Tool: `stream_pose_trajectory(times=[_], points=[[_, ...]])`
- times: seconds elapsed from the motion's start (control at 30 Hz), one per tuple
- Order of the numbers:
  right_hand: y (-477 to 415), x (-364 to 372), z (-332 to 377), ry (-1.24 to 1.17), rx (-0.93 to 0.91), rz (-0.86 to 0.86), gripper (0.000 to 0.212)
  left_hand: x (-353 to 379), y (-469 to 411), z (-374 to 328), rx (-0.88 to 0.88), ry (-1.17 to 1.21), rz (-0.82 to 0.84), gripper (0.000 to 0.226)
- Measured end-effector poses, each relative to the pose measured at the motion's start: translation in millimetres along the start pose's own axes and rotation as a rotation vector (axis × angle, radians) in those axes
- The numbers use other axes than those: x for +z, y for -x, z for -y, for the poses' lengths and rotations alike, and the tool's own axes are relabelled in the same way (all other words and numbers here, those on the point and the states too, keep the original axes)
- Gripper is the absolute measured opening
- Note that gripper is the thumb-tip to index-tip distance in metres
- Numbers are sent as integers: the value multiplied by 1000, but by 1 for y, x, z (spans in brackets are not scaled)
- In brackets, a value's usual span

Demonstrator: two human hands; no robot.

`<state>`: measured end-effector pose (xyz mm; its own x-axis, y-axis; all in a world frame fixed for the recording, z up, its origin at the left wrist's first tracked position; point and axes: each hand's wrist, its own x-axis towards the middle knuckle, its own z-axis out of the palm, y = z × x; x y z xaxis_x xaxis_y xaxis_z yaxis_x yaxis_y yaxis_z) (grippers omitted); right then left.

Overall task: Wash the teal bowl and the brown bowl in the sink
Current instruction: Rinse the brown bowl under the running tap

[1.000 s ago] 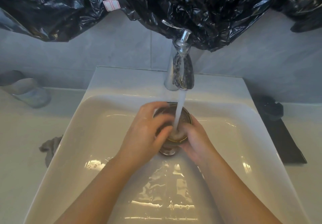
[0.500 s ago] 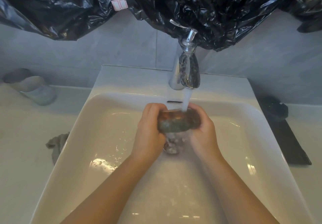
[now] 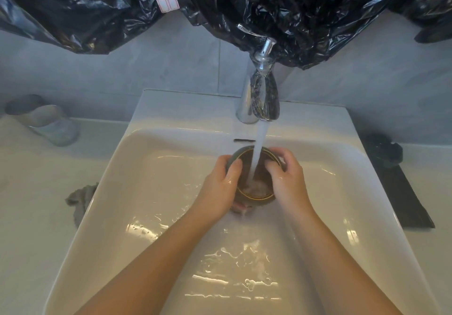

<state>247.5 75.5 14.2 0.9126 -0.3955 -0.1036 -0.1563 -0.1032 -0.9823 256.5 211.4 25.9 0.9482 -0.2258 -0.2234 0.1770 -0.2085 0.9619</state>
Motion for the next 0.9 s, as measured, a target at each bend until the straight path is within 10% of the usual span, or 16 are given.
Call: stream_pose_trajectory(times=[0.33,0.57,0.73,0.9], points=[[7,10,4,-837,497,260,57,-1,-10,12,108,-286,-187,22],[6,8,0,-751,564,304,30,-21,-6,20,498,-832,153,66],[0,2,3,-822,554,271,33,-42,-5,20,909,-1134,241,38],[8,8,1,-967,607,313,54,-19,-4,9,890,-946,132,32]])
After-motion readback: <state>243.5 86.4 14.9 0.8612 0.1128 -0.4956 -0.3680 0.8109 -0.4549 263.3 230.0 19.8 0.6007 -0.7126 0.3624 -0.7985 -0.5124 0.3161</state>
